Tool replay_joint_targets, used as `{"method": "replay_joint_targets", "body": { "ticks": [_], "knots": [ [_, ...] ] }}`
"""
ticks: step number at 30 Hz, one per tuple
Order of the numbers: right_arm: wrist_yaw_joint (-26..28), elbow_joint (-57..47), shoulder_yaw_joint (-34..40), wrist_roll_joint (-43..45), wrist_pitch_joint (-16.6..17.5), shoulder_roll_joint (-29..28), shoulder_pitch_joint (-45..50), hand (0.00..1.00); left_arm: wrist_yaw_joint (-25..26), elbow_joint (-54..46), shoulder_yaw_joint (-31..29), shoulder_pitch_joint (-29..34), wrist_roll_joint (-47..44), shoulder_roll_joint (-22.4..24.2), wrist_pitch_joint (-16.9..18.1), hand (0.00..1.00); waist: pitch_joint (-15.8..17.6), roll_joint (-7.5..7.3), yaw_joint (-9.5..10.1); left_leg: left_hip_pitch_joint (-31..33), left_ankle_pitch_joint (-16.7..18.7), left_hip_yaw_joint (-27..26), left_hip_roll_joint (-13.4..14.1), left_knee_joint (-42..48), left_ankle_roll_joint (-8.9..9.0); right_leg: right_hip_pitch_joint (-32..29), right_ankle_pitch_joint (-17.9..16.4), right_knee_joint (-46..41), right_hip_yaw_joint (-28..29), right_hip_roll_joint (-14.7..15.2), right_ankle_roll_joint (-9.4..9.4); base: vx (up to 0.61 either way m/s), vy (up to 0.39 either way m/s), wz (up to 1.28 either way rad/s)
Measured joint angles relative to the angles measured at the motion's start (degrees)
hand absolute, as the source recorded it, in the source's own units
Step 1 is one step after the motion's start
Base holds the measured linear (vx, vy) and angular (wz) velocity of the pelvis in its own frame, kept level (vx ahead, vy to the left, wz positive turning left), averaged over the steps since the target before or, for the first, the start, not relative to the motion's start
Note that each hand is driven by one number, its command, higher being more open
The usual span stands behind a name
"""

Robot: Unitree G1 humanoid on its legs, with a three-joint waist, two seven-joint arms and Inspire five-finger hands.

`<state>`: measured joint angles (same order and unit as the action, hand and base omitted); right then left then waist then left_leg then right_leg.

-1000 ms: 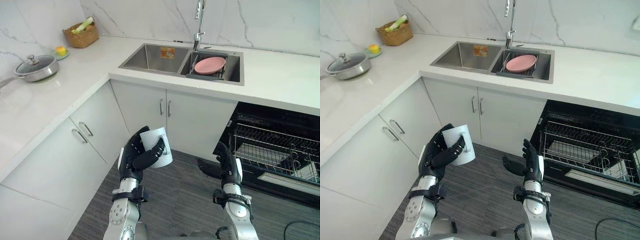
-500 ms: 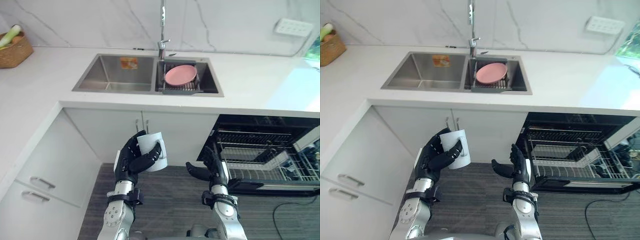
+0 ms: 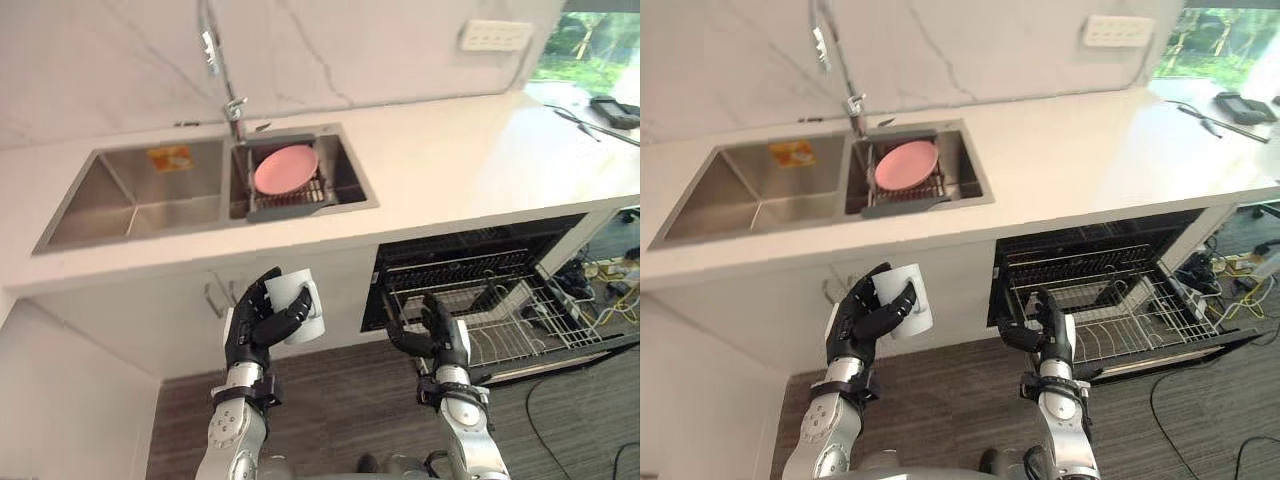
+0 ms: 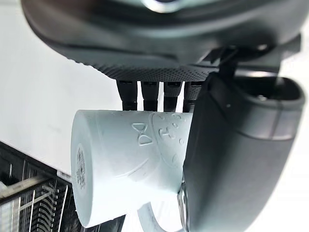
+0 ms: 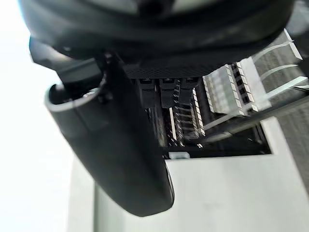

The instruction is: Walk over to the sink, pick up the cup, carry it to the dishwasher, place the cup inside the dishwasher, then close the dishwasher door

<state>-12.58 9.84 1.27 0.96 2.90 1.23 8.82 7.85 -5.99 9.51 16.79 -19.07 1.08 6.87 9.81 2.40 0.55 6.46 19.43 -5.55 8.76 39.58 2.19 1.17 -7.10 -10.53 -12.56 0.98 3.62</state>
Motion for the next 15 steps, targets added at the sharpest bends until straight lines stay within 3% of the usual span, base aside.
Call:
{"method": "replay_joint_targets", "body": {
  "ticks": [1,3,4,5,7,11,15],
  "knots": [
    [-0.1,0.2,0.1,0.0,0.0,0.0,-0.1,0.9,-0.1,0.0,0.0,0.0,0.0,0.2,0.0,0.3,0.1,-0.21,0.31,0.8,-0.1,4.6,-3.2,-7.7,0.43,0.6,0.8,0.4,1.7,0.6,-1.36,0.19,0.115,-0.65],
    [-0.1,0.7,0.6,0.0,0.0,0.0,-0.1,0.9,-0.1,0.0,-0.1,0.0,0.0,0.1,0.0,0.3,0.0,0.06,0.28,0.8,-3.1,8.0,-4.6,-16.2,0.72,1.3,1.0,0.7,3.1,0.6,-1.84,0.21,0.163,-0.6],
    [-0.3,0.8,0.6,0.0,0.0,0.0,0.1,0.9,0.2,0.0,-0.1,-0.1,0.0,0.1,0.0,0.3,-0.3,0.91,0.26,-0.1,-12.5,8.3,-4.3,-21.2,-0.08,2.1,0.7,0.8,4.2,-0.1,-2.9,0.22,0.193,-0.6],
    [-0.4,0.9,0.7,0.0,-0.2,-0.7,0.6,0.9,0.5,-0.1,0.0,0.0,0.0,-0.5,0.1,0.3,-0.5,-0.73,0.15,-1.9,-12.1,7.0,-4.8,-22.5,-0.57,3.1,0.6,1.7,5.5,0.9,-3.66,0.25,0.215,-0.45],
    [-0.7,-0.1,1.0,0.0,-0.2,-1.8,1.8,0.9,0.1,-1.3,2.0,2.4,0.1,-2.7,1.1,0.3,-1.1,-1.96,0.21,-3.1,-12.7,6.0,-6.1,-24.5,-1.36,3.2,0.5,2.1,6.1,2.3,-4.04,0.16,0.16,-0.15],
    [0.1,-2.8,0.1,0.1,-0.1,-4.1,2.8,0.9,0.4,-1.3,3.3,3.2,0.2,-2.7,0.9,0.3,-1.3,-2.21,0.44,-7.1,-14.2,3.4,-8.0,-29.5,-2.38,4.3,0.4,3.5,8.0,4.5,-5.97,0.04,0.103,-0.23],
    [0.3,-5.0,-1.1,1.1,-0.1,-4.5,4.6,0.9,1.2,-1.4,3.4,2.5,1.1,-2.2,0.9,0.3,-1.7,-2.6,0.09,-8.4,-15.0,2.3,-7.8,-31.8,-2.44,4.2,0.8,4.4,9.2,4.2,-6.37,-0.03,0.001,-0.17]
  ]
}}
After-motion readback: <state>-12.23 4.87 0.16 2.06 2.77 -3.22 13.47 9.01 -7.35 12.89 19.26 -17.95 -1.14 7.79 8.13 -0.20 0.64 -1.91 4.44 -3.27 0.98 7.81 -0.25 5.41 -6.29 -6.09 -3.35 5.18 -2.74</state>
